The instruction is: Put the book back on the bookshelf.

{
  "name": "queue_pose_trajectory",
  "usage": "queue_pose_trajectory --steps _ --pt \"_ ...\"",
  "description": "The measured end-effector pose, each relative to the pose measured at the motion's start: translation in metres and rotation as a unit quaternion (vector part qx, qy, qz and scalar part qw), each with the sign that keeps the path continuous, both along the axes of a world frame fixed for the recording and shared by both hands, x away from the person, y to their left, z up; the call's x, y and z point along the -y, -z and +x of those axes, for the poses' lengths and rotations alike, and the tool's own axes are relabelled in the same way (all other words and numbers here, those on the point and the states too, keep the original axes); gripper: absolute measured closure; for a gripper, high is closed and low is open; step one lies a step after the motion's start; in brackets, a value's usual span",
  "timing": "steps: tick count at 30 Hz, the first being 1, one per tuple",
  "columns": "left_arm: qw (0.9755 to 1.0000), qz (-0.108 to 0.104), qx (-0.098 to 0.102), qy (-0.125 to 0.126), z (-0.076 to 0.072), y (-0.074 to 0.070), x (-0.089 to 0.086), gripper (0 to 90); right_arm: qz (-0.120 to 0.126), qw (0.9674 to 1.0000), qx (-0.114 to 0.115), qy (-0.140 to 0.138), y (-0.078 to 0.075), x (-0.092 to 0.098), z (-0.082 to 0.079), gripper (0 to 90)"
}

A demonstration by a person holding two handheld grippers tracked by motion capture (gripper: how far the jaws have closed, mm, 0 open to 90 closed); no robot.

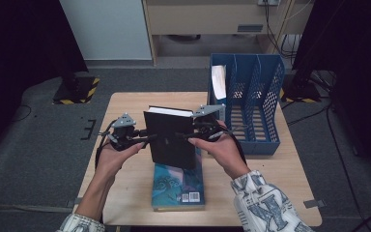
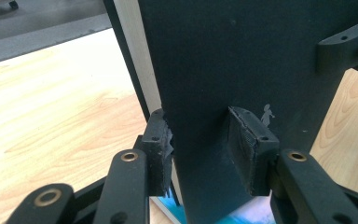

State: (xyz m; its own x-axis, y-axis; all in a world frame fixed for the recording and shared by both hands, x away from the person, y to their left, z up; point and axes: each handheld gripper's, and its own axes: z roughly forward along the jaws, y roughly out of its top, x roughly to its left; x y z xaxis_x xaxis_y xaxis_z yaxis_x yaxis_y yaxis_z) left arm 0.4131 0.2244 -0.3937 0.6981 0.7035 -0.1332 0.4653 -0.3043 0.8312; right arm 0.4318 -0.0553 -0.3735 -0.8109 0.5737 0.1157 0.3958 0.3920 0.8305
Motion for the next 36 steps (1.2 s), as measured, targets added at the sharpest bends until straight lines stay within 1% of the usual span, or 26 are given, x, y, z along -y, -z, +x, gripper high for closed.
queue_pose_trajectory --steps 1,2,6,10,12,13,16,18,21,24,26,28,33,35,36 --pt "1.0 0.003 0.001 0.0 0.002 0.0 0.001 60.0 -0.004 0.9999 0.01 0.0 -0.001 0.0 0.001 39.8" --pt "1.0 0.006 0.002 0.0 0.003 0.0 0.002 59.9 -0.004 0.9999 0.012 0.003 -0.001 0.0 0.001 39.9" --pt "1.0 0.004 0.006 0.003 0.003 0.001 0.004 59.9 0.0 0.9999 0.012 0.003 0.003 0.004 0.003 39.6" --pt "0.9999 0.002 0.008 0.007 -0.002 0.003 0.007 59.2 -0.004 0.9999 0.016 0.002 0.006 0.008 -0.004 39.3" --pt "0.9999 0.0 0.009 0.006 -0.005 0.004 0.01 58.9 -0.006 0.9999 0.014 0.006 0.008 0.01 -0.008 38.6" --pt "0.9999 0.002 0.012 0.007 -0.007 0.005 0.011 58.7 -0.007 0.9999 0.013 0.008 0.01 0.011 -0.01 38.4" --pt "0.9998 0.009 0.015 0.007 -0.01 0.004 0.014 58.0 -0.001 0.9999 0.013 0.01 0.013 0.015 -0.015 38.9" --pt "0.9999 0.007 0.013 0.003 -0.01 0.005 0.014 56.9 0.003 0.9998 0.015 0.009 0.014 0.016 -0.017 39.8" --pt "1.0 0.0 0.009 -0.001 -0.009 0.007 0.012 53.4 0.003 0.9998 0.016 0.007 0.013 0.014 -0.02 41.6" --pt "0.9999 -0.006 0.01 -0.006 -0.008 0.009 0.01 52.4 0.005 0.9999 0.015 0.005 0.012 0.013 -0.021 43.1" --pt "0.9999 -0.004 0.013 -0.01 -0.008 0.009 0.009 51.3 0.007 0.9999 0.013 0.005 0.012 0.012 -0.022 44.2" --pt "0.9997 -0.01 0.015 -0.015 -0.009 0.009 0.008 48.3 0.009 0.9999 0.008 0.002 0.011 0.011 -0.023 45.4" --pt "0.9996 -0.007 0.016 -0.02 -0.011 0.009 0.006 47.3 0.004 0.9998 0.019 0.003 0.01 0.004 -0.031 48.1" --pt "0.9995 -0.013 0.017 -0.023 -0.011 0.01 0.005 46.8 0.003 0.9997 0.026 0.001 0.011 0.002 -0.034 48.7" --pt "0.9994 -0.015 0.016 -0.025 -0.01 0.011 0.005 46.2 0.003 0.9997 0.025 0.004 0.01 0.001 -0.035 48.9"
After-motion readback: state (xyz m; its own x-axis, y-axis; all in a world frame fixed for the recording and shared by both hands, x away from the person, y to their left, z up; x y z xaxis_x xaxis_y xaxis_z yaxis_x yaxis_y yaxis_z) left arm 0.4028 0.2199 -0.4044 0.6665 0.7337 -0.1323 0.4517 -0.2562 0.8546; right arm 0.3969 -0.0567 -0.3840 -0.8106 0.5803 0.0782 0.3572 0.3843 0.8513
